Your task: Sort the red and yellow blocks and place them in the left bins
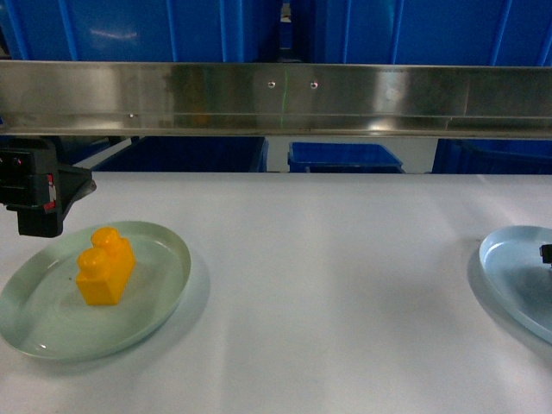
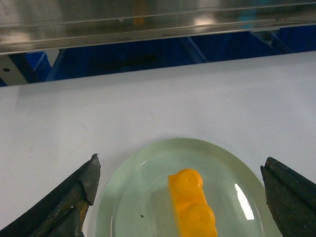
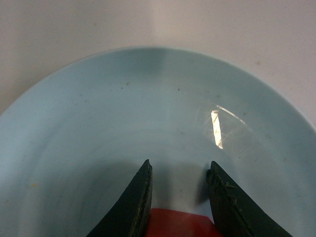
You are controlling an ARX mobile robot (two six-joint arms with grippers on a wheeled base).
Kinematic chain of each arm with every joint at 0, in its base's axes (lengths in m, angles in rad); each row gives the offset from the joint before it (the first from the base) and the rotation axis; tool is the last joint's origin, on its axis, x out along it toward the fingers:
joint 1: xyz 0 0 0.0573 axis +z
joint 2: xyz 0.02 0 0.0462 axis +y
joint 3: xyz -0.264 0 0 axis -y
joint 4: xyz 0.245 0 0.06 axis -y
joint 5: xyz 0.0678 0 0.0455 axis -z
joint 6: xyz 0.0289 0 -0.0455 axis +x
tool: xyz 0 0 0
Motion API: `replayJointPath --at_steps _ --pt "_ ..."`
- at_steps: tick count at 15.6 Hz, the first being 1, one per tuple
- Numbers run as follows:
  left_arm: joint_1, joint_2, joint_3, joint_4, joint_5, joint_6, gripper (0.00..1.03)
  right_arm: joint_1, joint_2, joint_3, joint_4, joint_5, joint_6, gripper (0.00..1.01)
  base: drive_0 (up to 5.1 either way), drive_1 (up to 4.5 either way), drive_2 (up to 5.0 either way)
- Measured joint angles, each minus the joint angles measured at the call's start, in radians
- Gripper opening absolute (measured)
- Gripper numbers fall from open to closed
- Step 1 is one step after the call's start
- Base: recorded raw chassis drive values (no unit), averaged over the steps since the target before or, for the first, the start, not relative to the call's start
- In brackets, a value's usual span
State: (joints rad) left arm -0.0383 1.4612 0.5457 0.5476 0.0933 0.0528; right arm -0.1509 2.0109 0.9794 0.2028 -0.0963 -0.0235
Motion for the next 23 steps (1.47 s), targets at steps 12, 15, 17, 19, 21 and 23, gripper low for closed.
replayJointPath --at_steps 12,15,17,19,21,23 --pt "0.0 0.0 0.0 0.0 0.0 0.0 0.98 0.093 -0.837 -0.309 -0.127 -0.056 0.095 0.28 0.0 0.0 0.0" --pt "0.0 0.0 0.0 0.0 0.0 0.0 0.98 0.189 -0.896 -0.329 -0.092 -0.006 0.116 0.28 0.0 0.0 0.0" --pt "0.002 0.0 0.0 0.0 0.0 0.0 0.98 0.198 -0.84 -0.329 -0.083 0.021 0.129 0.28 0.0 0.0 0.0" --pt "0.002 0.0 0.0 0.0 0.0 0.0 0.98 0.204 -0.834 -0.326 -0.072 0.032 0.135 0.28 0.0 0.0 0.0" --pt "0.002 0.0 0.0 0.0 0.0 0.0 0.98 0.204 -0.834 -0.315 -0.068 0.032 0.135 0.28 0.0 0.0 0.0" --pt "0.002 0.0 0.0 0.0 0.0 0.0 0.98 0.21 -0.834 -0.315 -0.069 0.001 0.092 0.28 0.0 0.0 0.0"
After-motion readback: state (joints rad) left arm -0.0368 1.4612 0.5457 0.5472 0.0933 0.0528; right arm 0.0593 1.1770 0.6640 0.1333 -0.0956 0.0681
